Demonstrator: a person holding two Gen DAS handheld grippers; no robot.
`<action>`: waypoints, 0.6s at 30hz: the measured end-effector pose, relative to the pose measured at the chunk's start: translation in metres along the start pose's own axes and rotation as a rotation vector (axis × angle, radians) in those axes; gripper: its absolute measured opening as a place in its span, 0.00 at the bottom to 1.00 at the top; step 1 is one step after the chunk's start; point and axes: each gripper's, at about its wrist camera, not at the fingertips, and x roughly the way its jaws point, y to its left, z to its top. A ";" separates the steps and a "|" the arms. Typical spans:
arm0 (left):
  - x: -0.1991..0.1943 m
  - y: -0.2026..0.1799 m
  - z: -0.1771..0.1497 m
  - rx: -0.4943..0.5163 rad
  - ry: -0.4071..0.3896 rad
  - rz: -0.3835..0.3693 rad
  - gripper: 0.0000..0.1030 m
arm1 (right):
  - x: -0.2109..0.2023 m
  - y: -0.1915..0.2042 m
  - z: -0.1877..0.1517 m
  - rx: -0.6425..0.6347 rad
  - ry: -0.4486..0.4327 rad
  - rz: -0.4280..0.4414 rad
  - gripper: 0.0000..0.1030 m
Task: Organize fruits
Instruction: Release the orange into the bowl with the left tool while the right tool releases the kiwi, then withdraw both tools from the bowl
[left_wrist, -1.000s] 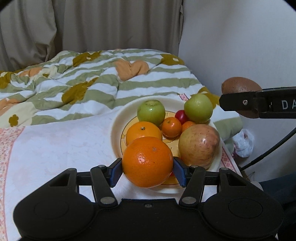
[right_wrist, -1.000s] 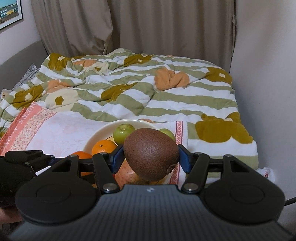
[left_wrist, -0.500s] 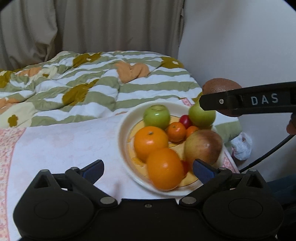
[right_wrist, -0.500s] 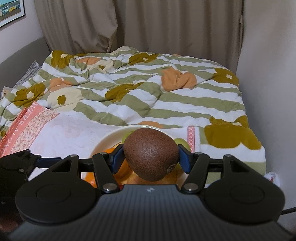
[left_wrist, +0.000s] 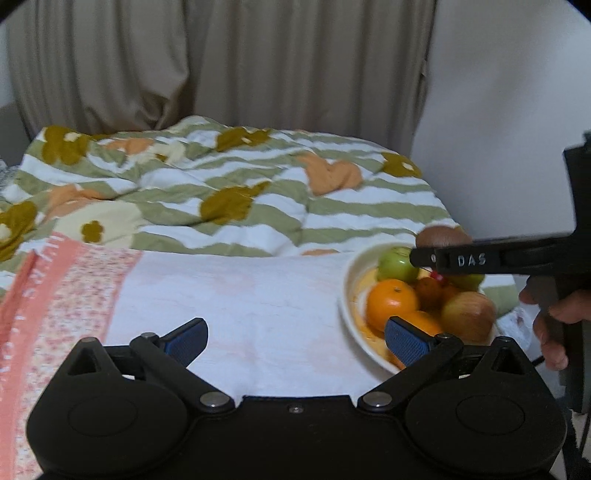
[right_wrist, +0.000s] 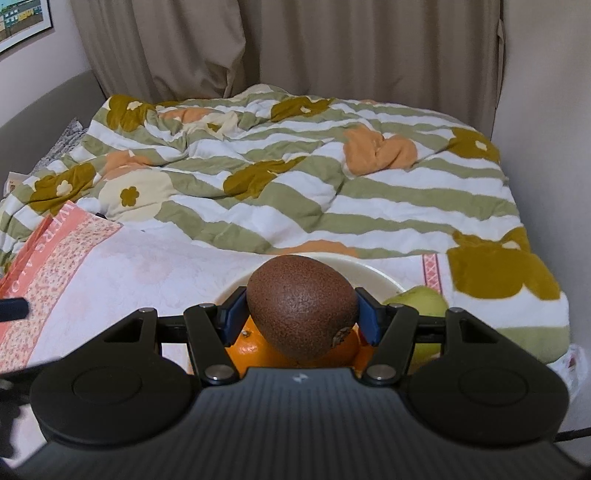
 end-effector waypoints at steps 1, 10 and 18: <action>-0.002 0.003 -0.001 -0.001 -0.005 0.007 1.00 | 0.003 0.001 -0.001 0.003 0.002 -0.004 0.74; -0.010 0.026 -0.004 0.002 -0.032 0.018 1.00 | 0.013 0.004 -0.007 0.019 0.000 -0.024 0.75; -0.017 0.027 -0.010 0.055 -0.028 0.019 1.00 | 0.000 0.007 -0.012 0.028 -0.072 -0.073 1.00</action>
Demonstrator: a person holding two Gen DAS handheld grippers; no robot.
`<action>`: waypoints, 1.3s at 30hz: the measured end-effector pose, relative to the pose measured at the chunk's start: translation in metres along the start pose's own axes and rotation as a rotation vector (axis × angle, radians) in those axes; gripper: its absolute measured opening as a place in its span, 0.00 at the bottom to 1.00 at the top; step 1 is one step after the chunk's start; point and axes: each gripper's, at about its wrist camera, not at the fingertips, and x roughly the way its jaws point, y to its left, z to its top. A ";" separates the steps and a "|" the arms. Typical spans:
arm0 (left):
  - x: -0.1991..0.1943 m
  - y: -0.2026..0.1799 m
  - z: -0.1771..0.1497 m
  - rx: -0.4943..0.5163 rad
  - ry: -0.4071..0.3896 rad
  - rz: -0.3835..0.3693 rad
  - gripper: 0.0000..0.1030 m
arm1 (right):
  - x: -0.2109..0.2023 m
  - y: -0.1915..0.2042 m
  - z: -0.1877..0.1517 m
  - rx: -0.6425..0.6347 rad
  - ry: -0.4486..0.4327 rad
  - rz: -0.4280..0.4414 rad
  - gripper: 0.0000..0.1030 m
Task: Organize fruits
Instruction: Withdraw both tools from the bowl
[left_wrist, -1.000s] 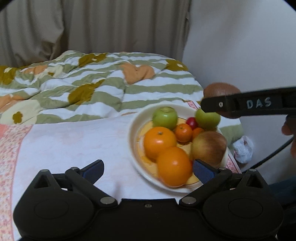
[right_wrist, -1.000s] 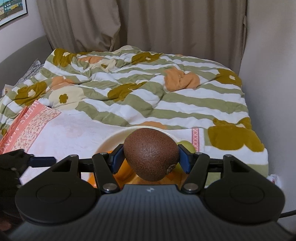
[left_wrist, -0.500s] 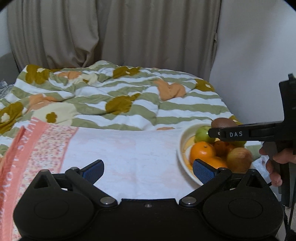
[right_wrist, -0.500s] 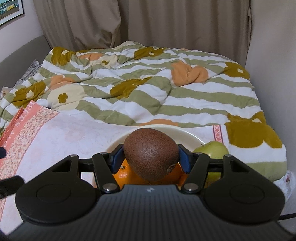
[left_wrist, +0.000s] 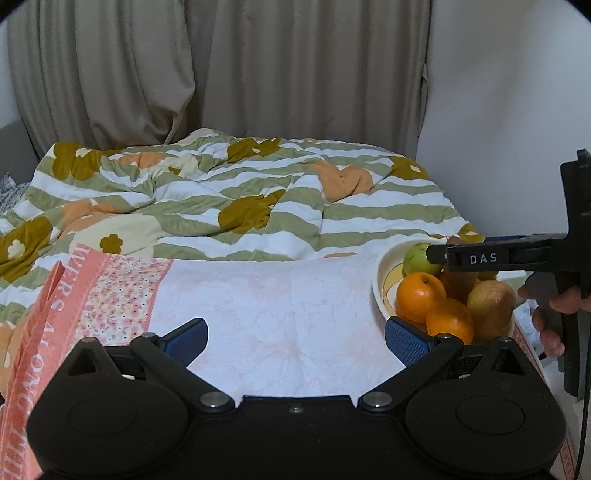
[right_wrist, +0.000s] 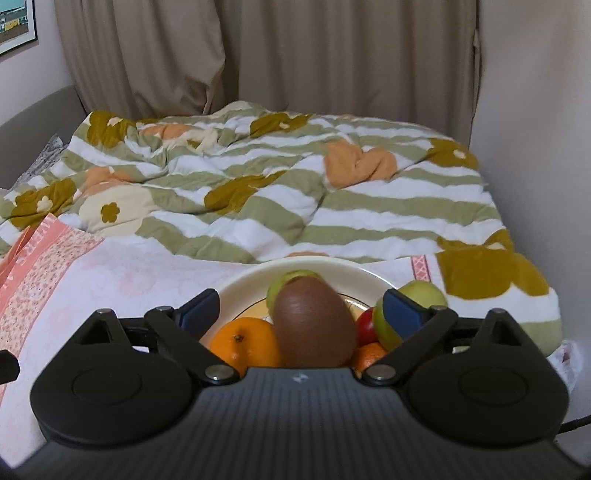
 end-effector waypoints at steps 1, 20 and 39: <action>-0.002 0.000 -0.001 0.004 -0.002 0.001 1.00 | -0.002 0.000 -0.001 0.001 0.003 -0.002 1.00; -0.106 -0.009 -0.009 0.003 -0.201 0.096 1.00 | -0.151 0.019 -0.017 -0.042 -0.128 -0.028 1.00; -0.203 -0.012 -0.065 0.003 -0.173 0.169 1.00 | -0.275 0.064 -0.089 0.008 -0.044 -0.079 1.00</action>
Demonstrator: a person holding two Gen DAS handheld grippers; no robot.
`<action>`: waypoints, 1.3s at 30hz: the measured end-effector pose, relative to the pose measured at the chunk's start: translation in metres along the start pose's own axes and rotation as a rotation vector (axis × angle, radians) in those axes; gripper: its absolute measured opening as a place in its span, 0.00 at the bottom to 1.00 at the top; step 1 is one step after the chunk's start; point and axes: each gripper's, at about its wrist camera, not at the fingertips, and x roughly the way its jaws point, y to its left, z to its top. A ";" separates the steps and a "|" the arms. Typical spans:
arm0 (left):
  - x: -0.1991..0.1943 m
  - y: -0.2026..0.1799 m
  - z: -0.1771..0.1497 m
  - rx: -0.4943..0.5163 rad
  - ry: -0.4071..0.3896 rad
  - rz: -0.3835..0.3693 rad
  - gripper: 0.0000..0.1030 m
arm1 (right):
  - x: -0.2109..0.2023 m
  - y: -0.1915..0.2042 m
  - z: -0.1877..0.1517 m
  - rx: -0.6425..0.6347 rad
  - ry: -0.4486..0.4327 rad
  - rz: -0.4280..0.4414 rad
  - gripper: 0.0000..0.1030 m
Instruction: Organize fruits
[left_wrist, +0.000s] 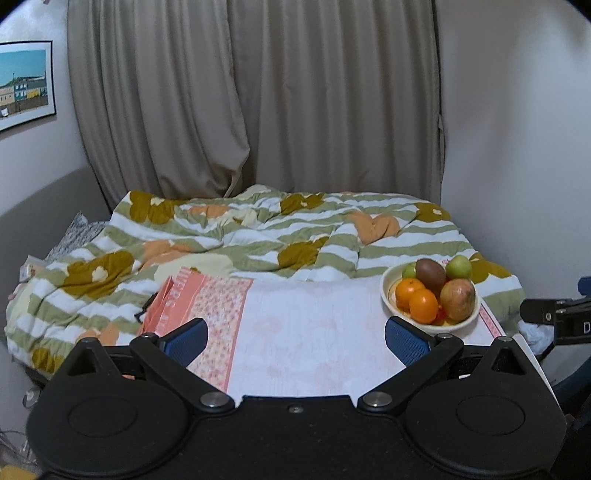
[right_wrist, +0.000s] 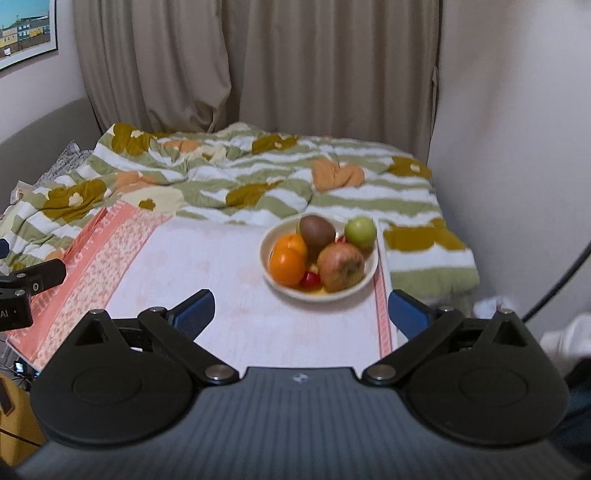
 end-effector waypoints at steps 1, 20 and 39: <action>-0.002 0.000 -0.002 0.001 0.003 0.002 1.00 | 0.000 0.000 -0.003 0.009 0.011 0.000 1.00; 0.000 0.003 -0.008 0.021 0.028 -0.006 1.00 | 0.006 0.006 -0.015 0.045 0.068 -0.049 1.00; 0.009 0.003 -0.006 0.022 0.036 -0.008 1.00 | 0.010 0.006 -0.013 0.044 0.071 -0.049 1.00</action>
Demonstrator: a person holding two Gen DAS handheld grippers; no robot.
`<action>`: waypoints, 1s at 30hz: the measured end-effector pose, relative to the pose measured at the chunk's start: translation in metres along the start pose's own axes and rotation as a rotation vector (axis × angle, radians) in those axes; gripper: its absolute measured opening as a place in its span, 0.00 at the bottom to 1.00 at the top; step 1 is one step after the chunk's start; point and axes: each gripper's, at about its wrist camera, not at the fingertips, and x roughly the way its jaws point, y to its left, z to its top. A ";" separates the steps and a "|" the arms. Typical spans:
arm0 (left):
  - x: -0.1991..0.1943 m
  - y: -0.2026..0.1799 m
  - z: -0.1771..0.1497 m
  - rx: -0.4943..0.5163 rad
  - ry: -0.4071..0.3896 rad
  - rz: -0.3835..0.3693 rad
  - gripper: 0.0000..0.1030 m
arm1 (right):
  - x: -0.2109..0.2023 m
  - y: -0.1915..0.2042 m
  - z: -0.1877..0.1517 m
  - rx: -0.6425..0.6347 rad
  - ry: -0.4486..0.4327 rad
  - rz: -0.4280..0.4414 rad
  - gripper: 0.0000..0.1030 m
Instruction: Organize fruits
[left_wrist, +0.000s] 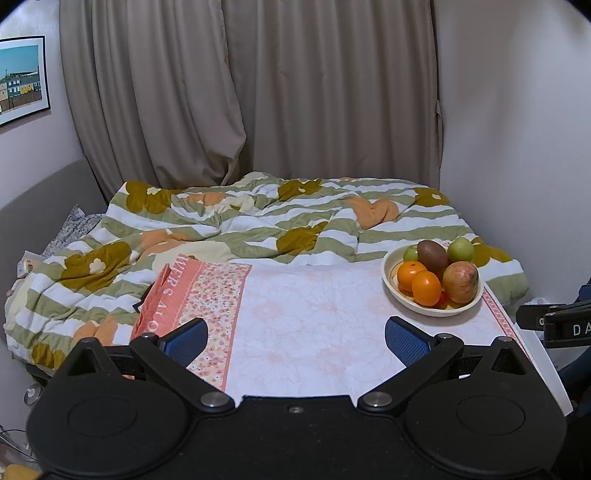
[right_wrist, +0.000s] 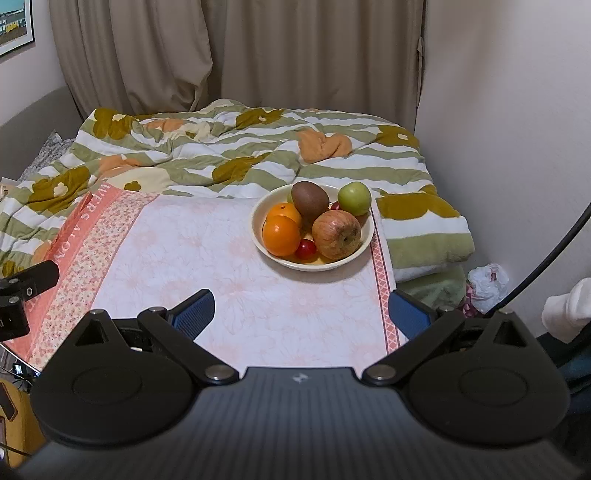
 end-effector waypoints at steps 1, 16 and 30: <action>0.000 0.000 0.000 0.000 -0.001 0.003 1.00 | 0.001 0.001 0.000 -0.001 0.000 0.000 1.00; -0.002 0.004 -0.001 -0.010 -0.013 0.010 1.00 | 0.003 0.003 0.000 -0.002 0.006 0.002 1.00; -0.011 0.003 0.000 -0.024 -0.035 0.019 1.00 | -0.006 0.008 -0.004 0.008 -0.013 0.013 1.00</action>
